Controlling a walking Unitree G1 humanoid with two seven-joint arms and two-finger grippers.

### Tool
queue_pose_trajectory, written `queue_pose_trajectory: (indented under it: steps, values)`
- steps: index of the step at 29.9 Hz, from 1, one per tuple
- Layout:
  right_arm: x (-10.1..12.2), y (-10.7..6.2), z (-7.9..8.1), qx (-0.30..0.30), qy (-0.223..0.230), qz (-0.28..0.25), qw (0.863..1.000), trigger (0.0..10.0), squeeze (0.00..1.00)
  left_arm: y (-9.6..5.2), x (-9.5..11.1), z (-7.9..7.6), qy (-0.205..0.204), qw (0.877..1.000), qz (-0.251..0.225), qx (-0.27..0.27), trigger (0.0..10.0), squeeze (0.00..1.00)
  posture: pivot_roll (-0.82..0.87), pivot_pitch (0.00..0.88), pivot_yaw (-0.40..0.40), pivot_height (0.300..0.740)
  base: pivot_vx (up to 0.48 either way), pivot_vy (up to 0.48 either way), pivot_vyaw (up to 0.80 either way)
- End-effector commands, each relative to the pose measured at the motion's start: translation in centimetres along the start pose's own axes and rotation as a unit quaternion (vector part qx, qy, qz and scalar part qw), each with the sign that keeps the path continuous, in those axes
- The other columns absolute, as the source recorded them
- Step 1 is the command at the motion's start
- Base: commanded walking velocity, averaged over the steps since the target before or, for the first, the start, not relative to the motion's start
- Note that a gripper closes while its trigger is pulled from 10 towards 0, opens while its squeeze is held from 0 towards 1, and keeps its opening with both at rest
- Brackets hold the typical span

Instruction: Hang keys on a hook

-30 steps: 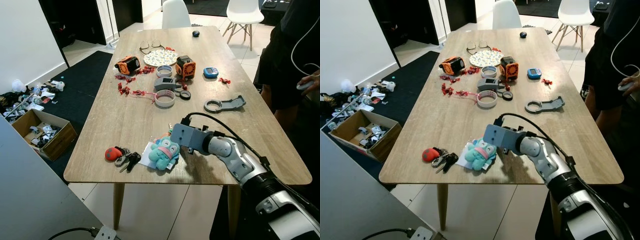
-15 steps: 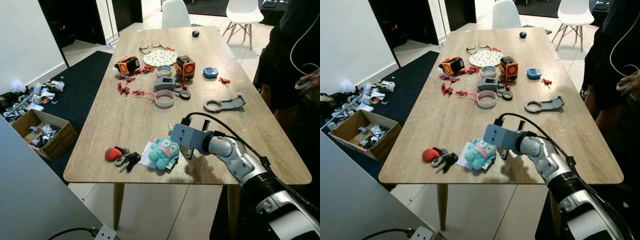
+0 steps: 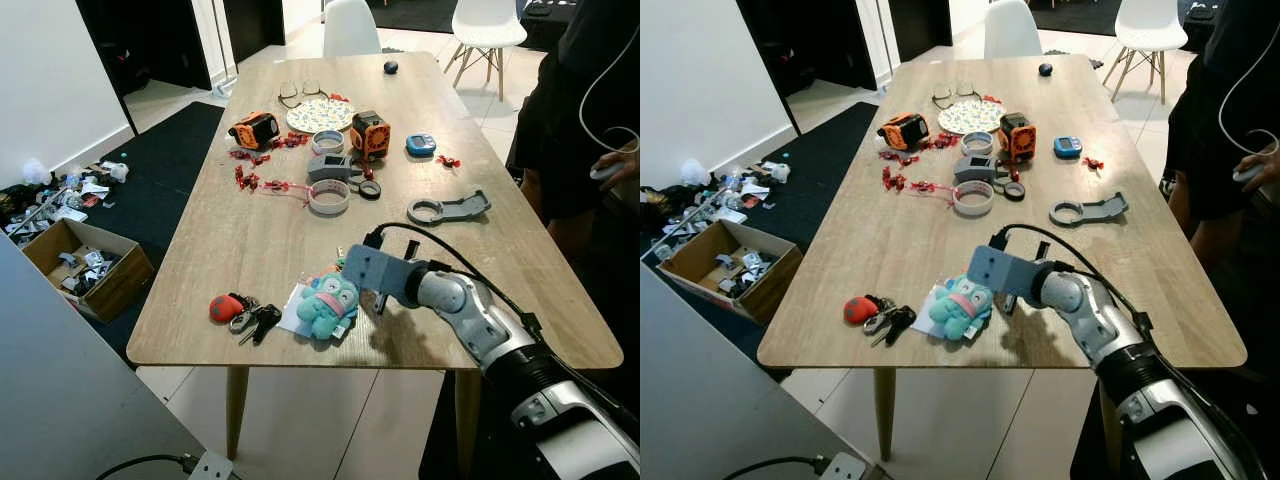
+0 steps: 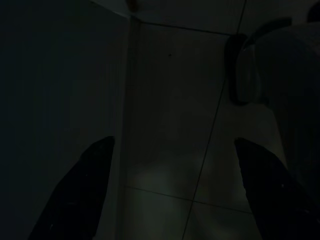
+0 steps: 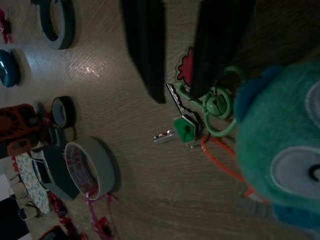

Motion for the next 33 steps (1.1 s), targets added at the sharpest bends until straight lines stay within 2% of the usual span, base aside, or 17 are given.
queue_pose_trajectory:
  steps: [1,2,6,8,9,13,17,19,23,24,25,26,29,33]
  values:
    - [0.2,0.1,0.5,0.012,0.011,-0.005,1.000,10.0,1.00,0.0,-0.4,-0.3,-0.004,1.000,0.004,-0.006,10.0,0.00,-0.11,0.070,0.049,0.740,0.000,0.000,0.00]
    - [0.2,-0.2,1.1,0.037,0.017,-0.008,0.999,10.0,1.00,0.0,-0.4,-0.4,-0.004,1.000,0.003,-0.006,10.0,0.00,-0.11,0.070,0.049,0.740,0.000,0.000,0.00]
    - [0.1,-0.6,1.0,0.045,0.017,-0.010,0.999,10.0,1.00,0.0,-0.3,-0.4,-0.005,1.000,0.003,-0.006,10.0,0.00,-0.11,0.077,0.050,0.740,0.000,0.000,0.00]
    - [-0.2,-1.7,-0.2,0.045,0.014,-0.005,0.999,10.0,1.00,0.0,-0.3,-0.3,-0.004,1.000,0.003,-0.006,10.0,0.00,-0.11,0.079,0.052,0.740,0.000,0.000,0.00]
    - [-0.2,-1.7,-0.2,0.045,0.014,-0.005,0.999,10.0,1.00,0.0,-0.3,-0.3,-0.004,1.000,0.003,-0.006,10.0,0.00,-0.11,0.079,0.052,0.740,0.000,0.000,0.00]
    - [-0.6,-4.0,-1.9,0.065,0.007,0.006,0.998,10.0,1.00,0.0,-0.4,-0.3,-0.004,1.000,0.004,-0.006,10.0,0.00,-0.10,0.080,0.053,0.740,0.000,0.000,0.00]
    - [-0.5,-4.7,-2.6,0.064,0.007,0.008,0.998,10.0,1.00,0.0,-0.4,-0.3,-0.005,1.000,0.005,-0.005,10.0,0.00,-0.11,0.081,0.054,0.740,0.000,0.000,0.00]
    - [-1.1,-6.4,-3.8,0.072,0.003,0.031,0.997,10.0,1.00,0.0,-0.4,-0.2,-0.004,1.000,0.005,-0.005,10.0,0.00,-0.11,0.080,0.054,0.740,0.000,0.000,0.00]
    - [-1.4,-6.7,-3.8,0.073,0.003,0.040,0.997,10.0,1.00,0.0,-0.4,-0.2,-0.004,1.000,0.005,-0.006,10.0,0.00,-0.11,0.078,0.054,0.740,0.000,0.000,0.00]
    - [-1.4,-6.2,-2.5,0.094,0.011,0.038,0.995,10.0,0.05,0.0,-0.4,-0.2,-0.005,1.000,0.005,-0.006,10.0,0.00,-0.11,0.078,0.054,0.740,0.000,0.000,0.00]
    - [-1.3,-6.0,-1.8,0.105,0.013,0.035,0.994,10.0,0.05,0.0,-0.4,-0.2,-0.004,1.000,0.005,-0.006,10.0,0.00,-0.11,0.078,0.054,0.740,0.000,0.000,0.00]
    - [-1.1,-5.7,-1.1,0.114,0.016,0.028,0.993,10.0,0.00,0.0,-0.4,-0.2,-0.004,1.000,0.004,-0.006,10.0,0.00,-0.11,0.078,0.055,0.740,0.000,0.000,0.00]
    - [-0.5,-4.4,0.5,0.122,0.017,0.015,0.992,10.0,0.00,0.0,-0.4,-0.2,-0.004,1.000,0.004,-0.005,10.0,0.00,-0.11,0.078,0.055,0.740,0.000,0.000,0.00]
    - [0.1,-3.4,1.3,0.116,0.021,0.007,0.993,10.0,0.00,0.0,-0.3,-0.2,-0.004,1.000,0.003,-0.005,10.0,0.00,-0.11,0.078,0.055,0.740,0.000,0.000,0.00]
Point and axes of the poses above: a point about 5 cm out from each wrist's last joint towards the gripper, its own y axis pointing out of the wrist towards the gripper, its own x axis along the axis of the wrist's last joint, z = x × y, the point moved 2 cm from there along y, pointing out of the wrist towards the gripper, and after that the axes turned 6 degrees about -y, right-handed, at the moved point
